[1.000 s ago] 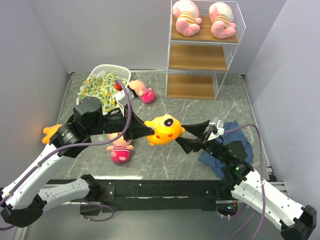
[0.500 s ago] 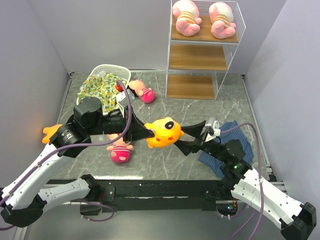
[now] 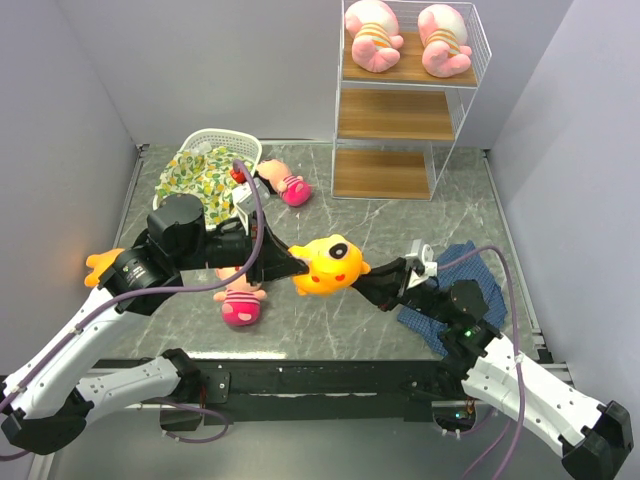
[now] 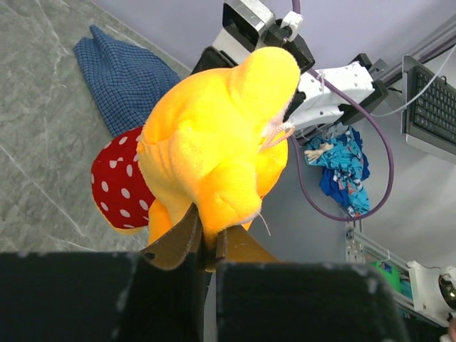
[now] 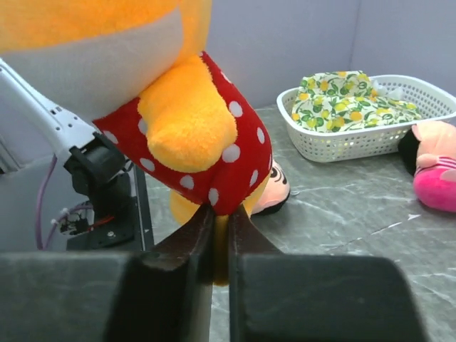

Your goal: Place and organize the stuffed toys onto the shelf

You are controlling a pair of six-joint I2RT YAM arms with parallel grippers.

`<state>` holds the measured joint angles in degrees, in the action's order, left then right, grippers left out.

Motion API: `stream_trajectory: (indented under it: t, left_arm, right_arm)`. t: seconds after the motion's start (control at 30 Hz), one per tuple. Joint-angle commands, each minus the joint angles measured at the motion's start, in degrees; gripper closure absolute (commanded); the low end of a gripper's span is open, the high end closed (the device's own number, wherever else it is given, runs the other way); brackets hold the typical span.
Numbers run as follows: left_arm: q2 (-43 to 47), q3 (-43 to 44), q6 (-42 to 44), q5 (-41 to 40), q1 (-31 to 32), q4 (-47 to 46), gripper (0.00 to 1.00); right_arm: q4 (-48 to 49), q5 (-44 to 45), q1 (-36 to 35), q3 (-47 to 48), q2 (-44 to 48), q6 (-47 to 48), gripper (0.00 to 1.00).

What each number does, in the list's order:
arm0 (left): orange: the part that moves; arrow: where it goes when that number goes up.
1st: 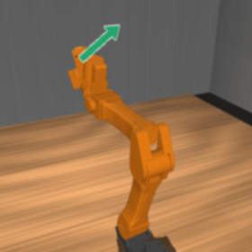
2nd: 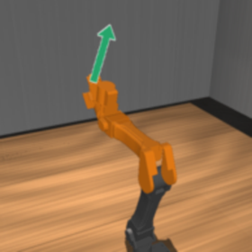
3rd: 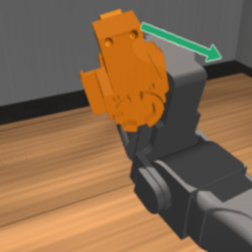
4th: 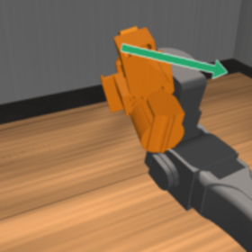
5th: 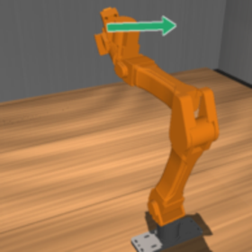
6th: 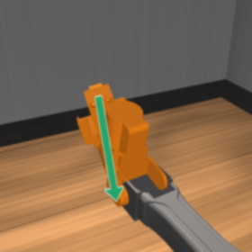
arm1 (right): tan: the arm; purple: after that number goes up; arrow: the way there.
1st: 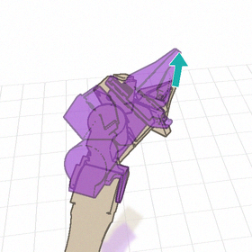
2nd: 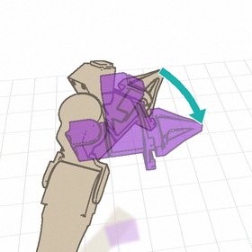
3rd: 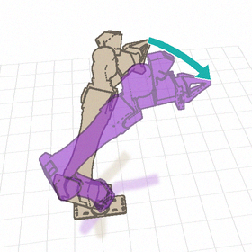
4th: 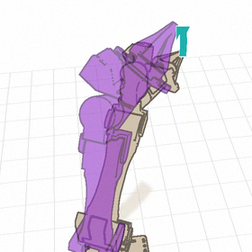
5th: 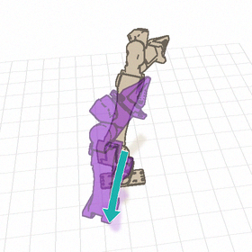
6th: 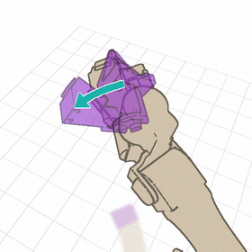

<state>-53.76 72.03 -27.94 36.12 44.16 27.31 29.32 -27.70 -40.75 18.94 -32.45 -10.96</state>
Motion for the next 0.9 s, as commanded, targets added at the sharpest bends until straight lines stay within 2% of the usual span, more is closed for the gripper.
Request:
stream_trajectory:
  t: [0.0, 0.03, 0.1, 0.13, 0.2, 0.23, 0.27, 0.3, 0.33, 0.4, 0.5, 0.6, 0.73, 0.87]
  left_arm:
    - [0.76, 1.89, 0.17, -3.06, -0.13, -1.83, 0.85]
    - [0.76, 1.97, 0.26, -5.86, -0.13, -1.39, 0.71]
    - [0.85, 2.15, 0.87, -9.12, -0.13, -0.42, 0.52]
    - [0.76, 2.24, 1.05, -11.57, -0.04, -0.24, 0.36]
    - [0.85, 2.59, 2.36, -19.30, -0.13, -0.24, 0.20]
    - [0.93, 2.68, 3.15, -21.94, -0.04, -0.50, 0.10]
    - [1.11, 2.42, 4.03, -24.67, -0.13, -1.03, 0.04]
    - [1.11, 2.24, 6.39, -31.57, -0.13, -1.38, 0.02]
    - [1.02, 2.24, 7.54, -34.85, -0.13, -1.90, 0.01]
    - [0.76, 1.28, 11.05, -44.49, -0.13, -3.13, 0.03]
    - [1.46, -2.85, 16.49, -54.45, -0.13, -8.31, 0.04]
    - [1.99, -7.94, 21.42, -59.91, -0.13, -13.85, 0.04]
    - [2.43, -15.58, 25.04, -62.92, -0.13, -18.95, 0.04]
    - [4.18, -21.92, 26.10, -63.45, -0.13, -23.26, 0.04]
  right_arm:
    - [4.08, 2.55, -0.38, -0.92, 0.89, -1.87, 1.00]
    - [3.90, 3.70, -0.29, -0.92, 1.50, -3.44, 1.00]
    - [3.73, 6.68, -0.38, -0.48, 1.77, -5.90, 1.00]
    - [2.86, 7.39, -0.29, -0.13, 1.51, -8.44, 1.00]
    - [1.01, 9.32, -0.29, 1.61, 0.64, -10.82, 1.00]
    - [-1.17, 10.55, -0.38, 2.24, -0.59, -12.40, 1.00]
    - [-2.15, 11.00, -0.29, 2.76, -1.21, -12.94, 1.00]
    - [-3.29, 11.53, -0.38, 4.08, -1.91, -13.55, 1.00]
    - [-5.92, 13.45, -0.29, 4.78, -3.31, -14.26, 1.00]
    - [-9.18, 16.26, -0.29, 6.97, -4.90, -14.61, 1.00]
    - [-13.58, 19.18, 0.67, 8.57, -8.94, -15.93, 1.00]
    - [-13.86, 18.22, 2.60, 8.66, -15.78, -19.35, 1.00]
    - [-10.60, 17.86, 4.62, 7.17, -23.52, -22.34, 1.00]
    - [-11.74, 18.91, 8.31, 10.75, -33.71, -23.49, 1.00]
